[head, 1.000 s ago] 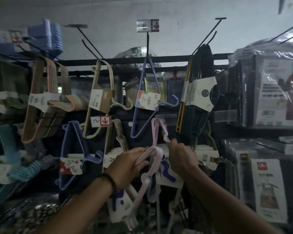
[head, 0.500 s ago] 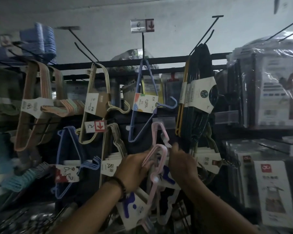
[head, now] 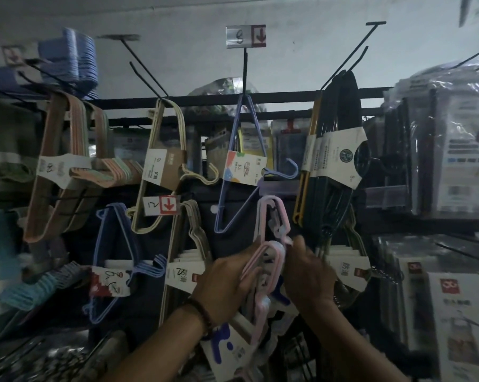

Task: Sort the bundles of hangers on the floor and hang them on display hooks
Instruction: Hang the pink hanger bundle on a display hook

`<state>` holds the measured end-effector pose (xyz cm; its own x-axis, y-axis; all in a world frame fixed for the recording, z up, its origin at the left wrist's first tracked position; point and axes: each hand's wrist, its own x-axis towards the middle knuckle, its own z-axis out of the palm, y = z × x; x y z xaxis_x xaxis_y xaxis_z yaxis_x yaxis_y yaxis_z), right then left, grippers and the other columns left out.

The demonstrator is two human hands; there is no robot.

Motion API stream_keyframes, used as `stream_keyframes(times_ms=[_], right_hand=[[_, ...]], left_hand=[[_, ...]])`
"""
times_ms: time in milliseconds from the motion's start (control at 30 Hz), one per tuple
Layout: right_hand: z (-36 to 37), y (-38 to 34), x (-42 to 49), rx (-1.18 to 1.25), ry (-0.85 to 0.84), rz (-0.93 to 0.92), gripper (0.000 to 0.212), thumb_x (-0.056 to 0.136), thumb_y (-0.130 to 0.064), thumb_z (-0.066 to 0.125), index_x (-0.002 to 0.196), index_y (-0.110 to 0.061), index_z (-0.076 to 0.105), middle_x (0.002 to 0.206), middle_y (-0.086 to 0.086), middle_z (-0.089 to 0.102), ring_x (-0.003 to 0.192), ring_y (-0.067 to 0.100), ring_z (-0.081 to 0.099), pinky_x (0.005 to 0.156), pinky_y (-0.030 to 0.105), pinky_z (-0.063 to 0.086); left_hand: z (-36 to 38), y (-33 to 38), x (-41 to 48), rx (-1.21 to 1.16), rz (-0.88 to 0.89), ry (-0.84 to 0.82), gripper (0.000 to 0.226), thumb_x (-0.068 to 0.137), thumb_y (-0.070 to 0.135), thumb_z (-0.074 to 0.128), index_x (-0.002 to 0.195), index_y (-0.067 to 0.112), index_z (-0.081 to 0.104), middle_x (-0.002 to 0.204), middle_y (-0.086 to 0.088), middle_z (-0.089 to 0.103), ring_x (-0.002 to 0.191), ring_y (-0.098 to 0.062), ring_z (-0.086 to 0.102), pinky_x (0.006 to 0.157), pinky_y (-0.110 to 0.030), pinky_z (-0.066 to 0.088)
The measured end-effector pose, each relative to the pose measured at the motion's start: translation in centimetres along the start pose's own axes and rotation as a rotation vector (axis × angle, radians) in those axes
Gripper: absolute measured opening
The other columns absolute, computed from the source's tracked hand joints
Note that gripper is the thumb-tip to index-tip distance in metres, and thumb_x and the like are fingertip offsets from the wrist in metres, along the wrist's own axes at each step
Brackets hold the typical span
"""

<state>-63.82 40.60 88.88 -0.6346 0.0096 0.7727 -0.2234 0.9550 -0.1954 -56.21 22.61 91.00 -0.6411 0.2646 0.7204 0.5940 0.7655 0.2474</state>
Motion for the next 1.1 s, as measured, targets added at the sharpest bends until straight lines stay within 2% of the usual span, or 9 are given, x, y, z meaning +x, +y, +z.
stream_keyframes(times_ms=[133,233,367,467,700,833,900,1000,1100], right_hand=[[0.6,0.4,0.4,-0.048,-0.052,0.040,0.021,0.104,-0.032,0.051,0.120,-0.021,0.042,0.076,0.000,0.066,0.059,0.018,0.068,0.053,0.035,0.059],[0.8,0.4,1.3,-0.016,-0.108,0.041,0.023,0.105,-0.030,0.049,0.125,-0.022,0.039,0.089,0.001,0.070,0.074,0.018,0.072,0.063,0.035,0.060],[1.3,-0.2,3.9,-0.057,-0.144,0.001,0.018,0.102,-0.024,0.057,0.117,-0.019,0.049,0.104,0.005,0.069,0.087,0.020,0.072,0.069,0.031,0.060],[2.3,-0.8,4.8,-0.119,-0.146,-0.075,0.019,0.104,-0.026,0.055,0.119,-0.015,0.053,0.112,0.007,0.067,0.093,0.018,0.070,0.072,0.026,0.056],[4.8,0.3,5.7,-0.254,-0.218,-0.141,0.051,0.106,-0.029,0.052,0.144,0.003,0.041,0.136,0.020,0.056,0.119,0.026,0.062,0.100,0.033,0.052],[4.0,0.5,6.0,-0.155,-0.346,-0.091,0.035,0.102,-0.029,0.057,0.131,-0.012,0.057,0.124,0.009,0.062,0.107,0.022,0.067,0.083,0.032,0.057],[2.3,0.1,5.6,-0.098,-0.273,-0.046,0.030,0.105,-0.032,0.045,0.126,-0.015,0.059,0.116,0.009,0.062,0.099,0.027,0.068,0.069,0.038,0.053],[-1.4,-0.5,3.5,0.276,-0.088,0.019,0.033,0.109,-0.044,0.030,0.106,-0.022,0.054,0.092,0.002,0.064,0.075,0.018,0.064,0.058,0.033,0.046],[-4.6,-1.4,0.1,0.661,-0.092,-0.105,0.029,0.107,-0.052,0.034,0.092,-0.033,0.051,0.068,-0.003,0.059,0.052,0.006,0.054,0.046,0.028,0.044]], left_hand=[[0.4,-0.6,1.0,0.031,-0.048,-0.073,0.039,0.106,0.035,0.049,0.144,0.043,0.052,0.122,0.022,0.069,0.101,0.010,0.061,0.081,-0.004,0.041],[1.0,-1.4,1.3,-0.003,-0.110,-0.126,0.031,0.105,0.043,0.048,0.134,0.048,0.056,0.107,0.019,0.074,0.089,0.010,0.063,0.074,-0.008,0.042],[1.5,-2.0,1.2,-0.070,-0.228,-0.175,0.023,0.102,0.049,0.050,0.114,0.041,0.068,0.096,0.014,0.076,0.086,0.000,0.071,0.078,-0.025,0.058],[1.5,-2.8,1.2,-0.020,-0.316,-0.223,0.025,0.101,0.033,0.050,0.121,0.040,0.063,0.099,0.008,0.076,0.086,-0.014,0.073,0.082,-0.038,0.063],[0.6,-3.0,1.1,-0.034,-0.445,-0.167,0.026,0.104,0.046,0.046,0.109,0.027,0.063,0.084,-0.006,0.075,0.061,-0.020,0.074,0.064,-0.046,0.063],[0.6,-2.5,1.5,-0.027,-0.473,-0.116,0.021,0.105,0.037,0.049,0.119,0.031,0.063,0.083,-0.003,0.073,0.060,-0.013,0.073,0.058,-0.033,0.062],[0.5,-1.9,1.7,-0.049,-0.477,-0.090,0.020,0.106,0.034,0.050,0.119,0.032,0.064,0.084,0.001,0.072,0.060,-0.010,0.072,0.054,-0.024,0.057],[0.1,-1.3,2.2,-0.001,-0.461,-0.054,0.021,0.106,0.035,0.048,0.110,0.026,0.067,0.085,0.002,0.071,0.068,-0.010,0.070,0.062,-0.028,0.060],[0.0,-1.1,3.1,-0.036,-0.495,-0.045,0.022,0.106,0.036,0.049,0.107,0.023,0.067,0.087,-0.001,0.071,0.071,-0.016,0.072,0.067,-0.034,0.063]])
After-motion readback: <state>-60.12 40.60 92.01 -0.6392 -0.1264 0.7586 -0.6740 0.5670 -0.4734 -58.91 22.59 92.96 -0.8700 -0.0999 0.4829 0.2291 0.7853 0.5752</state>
